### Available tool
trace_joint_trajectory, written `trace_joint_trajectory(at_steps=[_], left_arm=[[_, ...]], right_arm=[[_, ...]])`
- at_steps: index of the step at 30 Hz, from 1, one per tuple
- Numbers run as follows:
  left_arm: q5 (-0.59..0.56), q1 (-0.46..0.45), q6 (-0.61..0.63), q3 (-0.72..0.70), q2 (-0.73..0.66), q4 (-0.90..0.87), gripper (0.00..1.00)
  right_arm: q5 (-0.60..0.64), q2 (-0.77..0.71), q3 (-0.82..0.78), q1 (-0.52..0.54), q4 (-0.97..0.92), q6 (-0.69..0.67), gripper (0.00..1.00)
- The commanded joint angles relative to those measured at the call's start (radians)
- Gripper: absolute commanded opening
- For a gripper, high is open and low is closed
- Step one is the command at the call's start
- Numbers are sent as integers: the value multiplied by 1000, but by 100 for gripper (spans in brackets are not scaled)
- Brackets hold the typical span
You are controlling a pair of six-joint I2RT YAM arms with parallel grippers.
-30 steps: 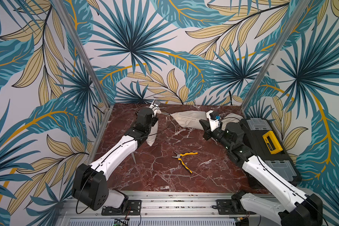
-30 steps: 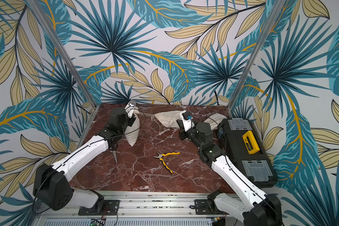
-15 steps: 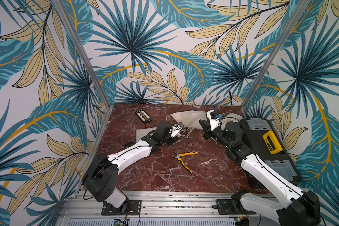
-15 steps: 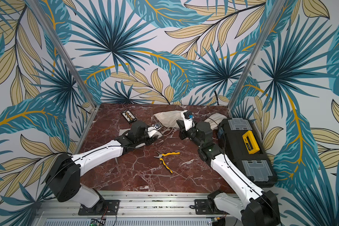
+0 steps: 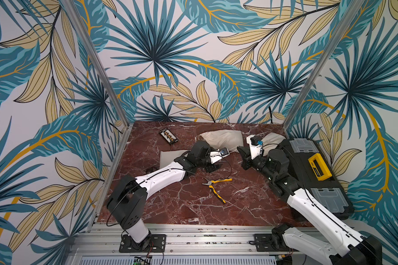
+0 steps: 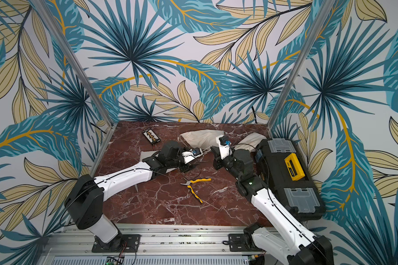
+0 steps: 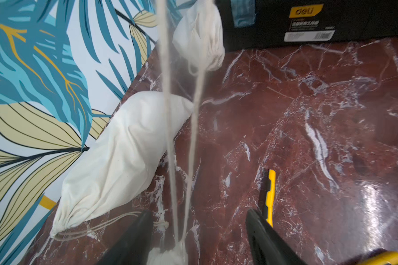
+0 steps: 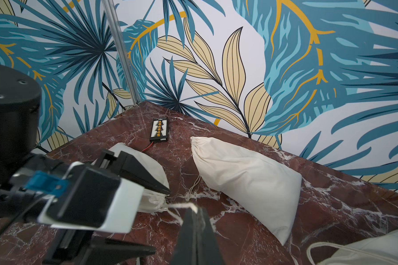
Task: Close the soil bag
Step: Frap the soil bag at the center of the board.
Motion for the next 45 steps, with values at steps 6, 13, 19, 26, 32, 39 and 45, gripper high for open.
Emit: trace_joint_trajectory(at_steps=[6,13,19,26,32,39,45], left_arm=[[-34,32,16,115,109,-113,24],[-166,72,33,126,133,-314,13],[-383,71,41,179,224,-408,15],[-518,74,61,184,260,-451,23],[-639,161,-49,244,313,-556,20],[-784,281,-194,264,338,-608,19],[-889,444,-336,262,311,-685,13]], right_arm=[[16,-46,-33,-4,-14,14,0],[202,-185,-41,-5,-57,-29,0],[351,-295,-40,-6,-93,-56,0],[503,-324,-48,-13,-131,-68,0],[609,-321,-35,-45,-190,-66,0],[649,-339,-37,-115,-222,-29,0],[576,-323,-55,-193,-221,-3,0]])
